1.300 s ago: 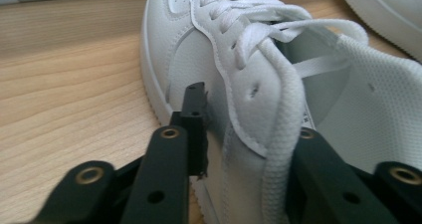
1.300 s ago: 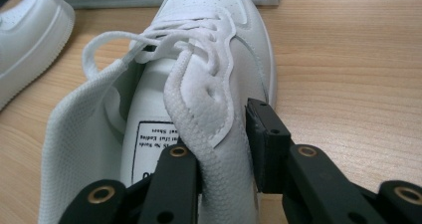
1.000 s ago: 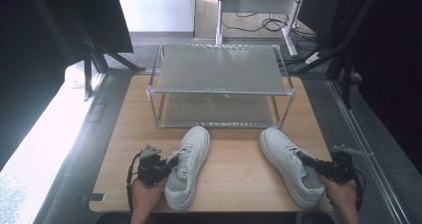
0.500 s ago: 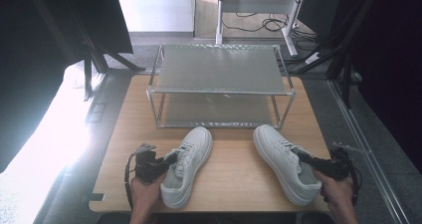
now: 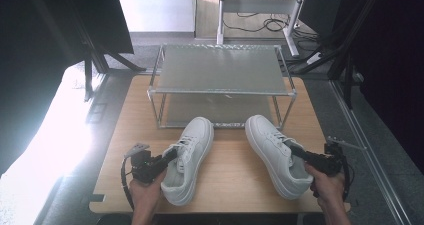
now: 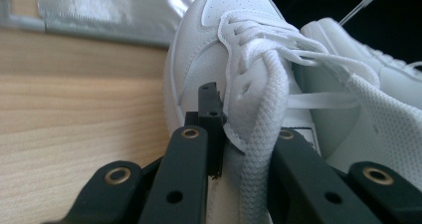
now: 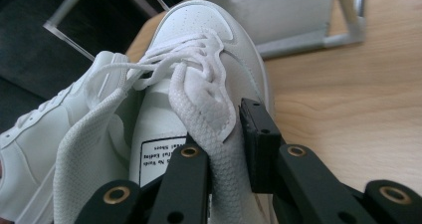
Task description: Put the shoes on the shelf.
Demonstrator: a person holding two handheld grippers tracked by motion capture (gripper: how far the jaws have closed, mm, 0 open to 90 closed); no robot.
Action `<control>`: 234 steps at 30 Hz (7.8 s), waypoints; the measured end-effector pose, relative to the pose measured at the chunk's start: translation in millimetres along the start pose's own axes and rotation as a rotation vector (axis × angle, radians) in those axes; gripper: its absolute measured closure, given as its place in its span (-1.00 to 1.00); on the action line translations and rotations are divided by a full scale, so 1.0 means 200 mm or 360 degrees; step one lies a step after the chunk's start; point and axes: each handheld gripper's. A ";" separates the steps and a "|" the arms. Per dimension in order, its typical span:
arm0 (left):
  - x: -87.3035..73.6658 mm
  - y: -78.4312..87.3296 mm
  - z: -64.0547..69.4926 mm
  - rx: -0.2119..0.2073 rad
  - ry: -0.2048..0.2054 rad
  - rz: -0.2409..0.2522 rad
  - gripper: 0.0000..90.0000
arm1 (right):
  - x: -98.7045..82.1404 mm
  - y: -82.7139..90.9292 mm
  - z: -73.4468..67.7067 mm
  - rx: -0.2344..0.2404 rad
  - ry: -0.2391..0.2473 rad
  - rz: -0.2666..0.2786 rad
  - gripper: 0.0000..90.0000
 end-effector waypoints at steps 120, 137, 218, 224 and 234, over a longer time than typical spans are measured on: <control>1.12 -0.54 0.40 0.0265 0.0258 0.0459 0.85 | 0.92 -0.74 -0.56 -0.0171 -0.0234 0.0551 0.79; 1.18 -0.68 0.42 0.0356 0.0223 0.0343 0.81 | 0.97 -0.86 -0.58 -0.0267 -0.0195 0.0553 0.67; 0.82 -0.32 0.27 -0.0212 -0.0037 0.0339 -0.61 | 0.68 -0.53 -0.43 0.0464 0.0049 0.0290 -0.48; 0.69 -0.27 0.25 -0.0207 -0.0098 0.0346 -0.62 | 0.55 -0.50 -0.41 0.0460 0.0152 0.0234 -0.49; 0.46 -0.21 0.17 -0.0136 -0.0193 0.0318 -0.66 | 0.34 -0.46 -0.35 0.0378 0.0349 0.0135 -0.51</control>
Point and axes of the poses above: each handheld gripper's, and its own axes: y roughly backward along the jaws, x roughly out of its top, z roughly to its right, and after that the axes turned 6 degrees about x, right-handed
